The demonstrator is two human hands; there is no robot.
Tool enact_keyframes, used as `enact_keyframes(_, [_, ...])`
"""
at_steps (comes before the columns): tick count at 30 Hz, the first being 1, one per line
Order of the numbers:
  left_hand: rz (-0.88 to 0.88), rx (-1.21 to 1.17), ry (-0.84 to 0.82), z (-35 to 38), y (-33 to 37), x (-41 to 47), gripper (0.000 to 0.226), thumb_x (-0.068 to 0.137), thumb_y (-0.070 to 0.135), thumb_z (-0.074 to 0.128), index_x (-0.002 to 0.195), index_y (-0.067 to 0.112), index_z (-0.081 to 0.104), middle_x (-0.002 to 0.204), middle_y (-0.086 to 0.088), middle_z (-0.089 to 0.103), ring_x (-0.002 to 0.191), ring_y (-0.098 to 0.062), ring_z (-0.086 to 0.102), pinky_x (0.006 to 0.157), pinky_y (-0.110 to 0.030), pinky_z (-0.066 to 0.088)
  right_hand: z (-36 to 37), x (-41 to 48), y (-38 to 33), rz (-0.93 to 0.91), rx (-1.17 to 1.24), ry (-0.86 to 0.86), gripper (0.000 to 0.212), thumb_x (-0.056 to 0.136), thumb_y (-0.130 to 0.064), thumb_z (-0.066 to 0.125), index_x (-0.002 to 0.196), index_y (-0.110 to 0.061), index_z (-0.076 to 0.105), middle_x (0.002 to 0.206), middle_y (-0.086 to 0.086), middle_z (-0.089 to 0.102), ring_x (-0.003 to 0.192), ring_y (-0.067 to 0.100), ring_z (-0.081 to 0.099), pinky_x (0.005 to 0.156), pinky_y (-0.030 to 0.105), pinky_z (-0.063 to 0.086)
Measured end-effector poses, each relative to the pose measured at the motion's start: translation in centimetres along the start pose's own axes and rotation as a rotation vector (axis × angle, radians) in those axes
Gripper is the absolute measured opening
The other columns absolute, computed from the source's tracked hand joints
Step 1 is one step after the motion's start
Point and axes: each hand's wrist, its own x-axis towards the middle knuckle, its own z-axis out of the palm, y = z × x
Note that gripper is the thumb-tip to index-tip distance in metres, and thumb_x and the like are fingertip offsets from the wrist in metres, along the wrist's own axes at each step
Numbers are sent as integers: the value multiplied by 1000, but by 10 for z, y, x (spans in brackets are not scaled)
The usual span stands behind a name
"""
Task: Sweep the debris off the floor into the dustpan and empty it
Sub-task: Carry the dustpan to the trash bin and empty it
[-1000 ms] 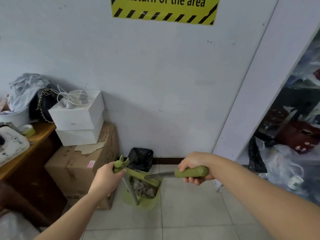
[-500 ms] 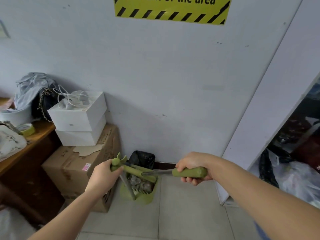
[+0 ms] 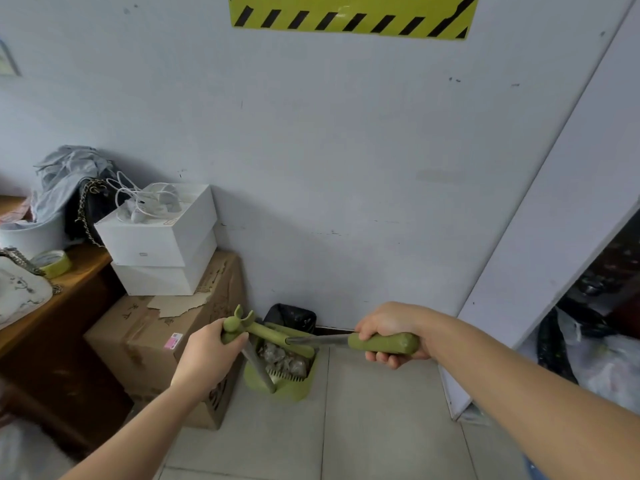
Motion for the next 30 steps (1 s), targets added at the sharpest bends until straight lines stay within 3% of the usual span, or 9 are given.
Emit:
enact_keyframes(10, [83, 125, 1, 1, 16, 27, 6, 91, 35, 59, 86, 32, 57, 71, 12, 57, 64, 1, 49, 50, -17, 31, -16, 22, -20, -7, 6, 8, 38, 96, -11, 43, 132, -1, 49, 72, 10, 56, 44, 11, 46, 38, 17, 36])
enact_keyframes(21, [126, 105, -46, 8, 5, 78, 10, 89, 40, 59, 90, 29, 58, 76, 9, 63, 70, -7, 59, 63, -32, 53, -34, 53, -50, -13, 46, 8, 28, 96, -10, 44, 123, -10, 52, 74, 12, 56, 46, 12, 47, 37, 18, 36])
enact_keyframes(25, [154, 149, -51, 11, 5, 92, 10, 91, 40, 57, 94, 30, 57, 78, 11, 62, 71, -6, 58, 61, -29, 49, -40, 68, -59, -12, 71, 1, 25, 97, -10, 44, 119, -13, 53, 73, 13, 56, 45, 12, 48, 36, 18, 37])
enact_keyframes(30, [143, 205, -48, 19, 13, 100, 13, 91, 40, 56, 96, 28, 56, 80, 8, 62, 74, -13, 59, 63, -31, 48, -45, 84, -61, -4, 63, -24, 33, 97, -11, 44, 129, -5, 50, 73, 12, 56, 45, 12, 48, 37, 18, 36])
